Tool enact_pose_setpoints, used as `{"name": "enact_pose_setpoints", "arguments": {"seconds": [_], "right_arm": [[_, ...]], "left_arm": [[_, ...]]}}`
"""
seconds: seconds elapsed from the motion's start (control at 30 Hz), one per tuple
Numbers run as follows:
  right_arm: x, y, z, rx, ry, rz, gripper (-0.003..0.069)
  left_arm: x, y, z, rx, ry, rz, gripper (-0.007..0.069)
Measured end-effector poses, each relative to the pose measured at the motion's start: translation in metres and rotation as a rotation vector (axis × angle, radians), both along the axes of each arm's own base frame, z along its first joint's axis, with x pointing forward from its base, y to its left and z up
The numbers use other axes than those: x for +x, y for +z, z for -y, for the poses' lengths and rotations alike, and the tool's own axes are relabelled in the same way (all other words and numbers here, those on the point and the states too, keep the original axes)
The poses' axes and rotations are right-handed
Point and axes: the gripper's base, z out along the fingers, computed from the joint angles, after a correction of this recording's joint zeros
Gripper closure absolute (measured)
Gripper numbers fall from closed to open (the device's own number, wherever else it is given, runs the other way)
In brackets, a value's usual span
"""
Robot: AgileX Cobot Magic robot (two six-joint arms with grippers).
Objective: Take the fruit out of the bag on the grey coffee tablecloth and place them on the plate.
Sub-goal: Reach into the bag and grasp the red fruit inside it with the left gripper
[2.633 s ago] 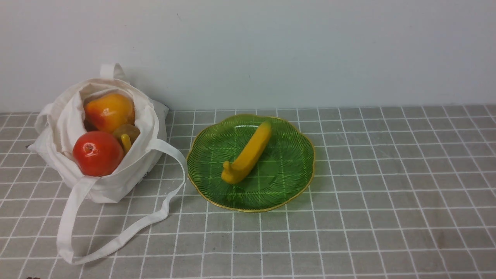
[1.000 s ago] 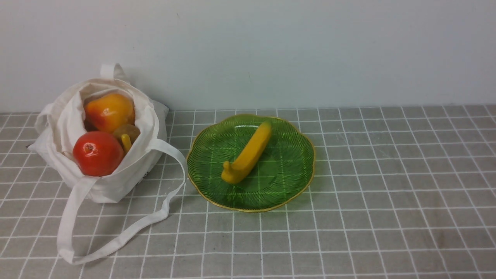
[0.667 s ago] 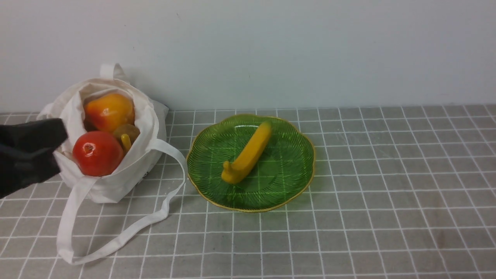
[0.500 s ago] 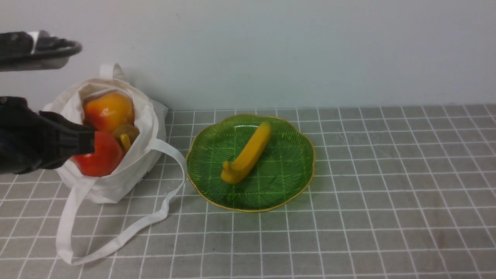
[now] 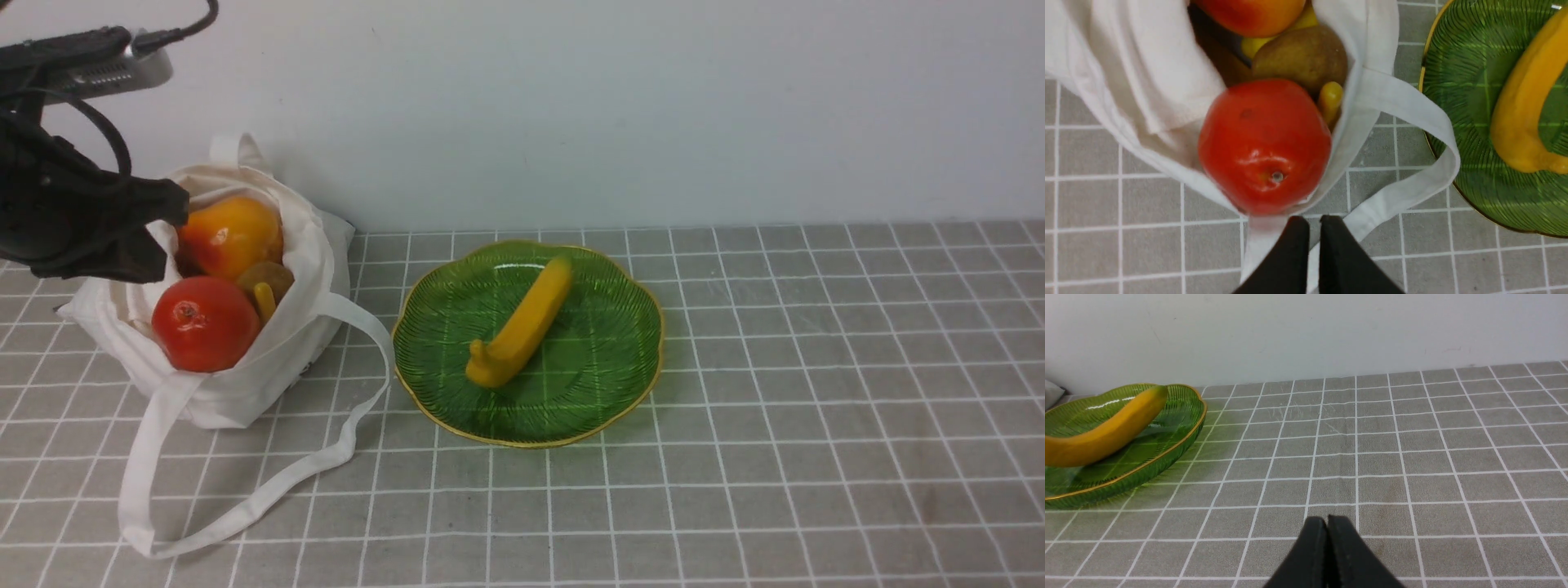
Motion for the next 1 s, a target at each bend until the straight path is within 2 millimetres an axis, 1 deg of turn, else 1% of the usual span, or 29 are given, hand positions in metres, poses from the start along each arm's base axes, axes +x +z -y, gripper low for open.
{"name": "enact_pose_setpoints", "arguments": {"seconds": [0.07,0.13,0.23,0.3,0.37,0.43,0.6,0.77,1.0], "right_arm": [[0.000,0.000,0.000,0.000,0.000,0.000,0.0671],[0.000,0.000,0.000,0.000,0.000,0.000,0.0671],[0.000,0.000,0.000,0.000,0.000,0.000,0.0671],[0.000,0.000,0.000,0.000,0.000,0.000,0.0671],[0.000,0.000,0.000,0.000,0.000,0.000,0.0671],[0.000,0.000,0.000,0.000,0.000,0.000,0.0671],[0.000,0.000,0.000,0.000,0.000,0.000,0.0671],[0.000,0.000,0.000,0.000,0.000,0.000,0.0671],[0.000,0.000,0.000,0.000,0.000,0.000,0.0671]], "left_arm": [[0.008,-0.007,0.000,0.015,-0.017,0.015,0.0498],[0.015,-0.012,0.000,0.023,-0.019,0.033,0.0410],[0.023,-0.020,-0.001,0.030,-0.017,0.045,0.0230],[0.028,-0.025,-0.002,0.036,-0.020,0.050,0.0079],[0.031,-0.029,-0.002,0.043,-0.032,0.042,-0.0001],[0.035,-0.038,-0.002,0.056,-0.058,0.023,-0.0050],[0.044,-0.058,0.003,0.059,-0.082,-0.023,-0.0058],[0.051,-0.073,0.002,0.100,-0.099,-0.051,-0.0059],[0.055,-0.085,-0.001,0.136,-0.104,-0.078,-0.0060]]}}
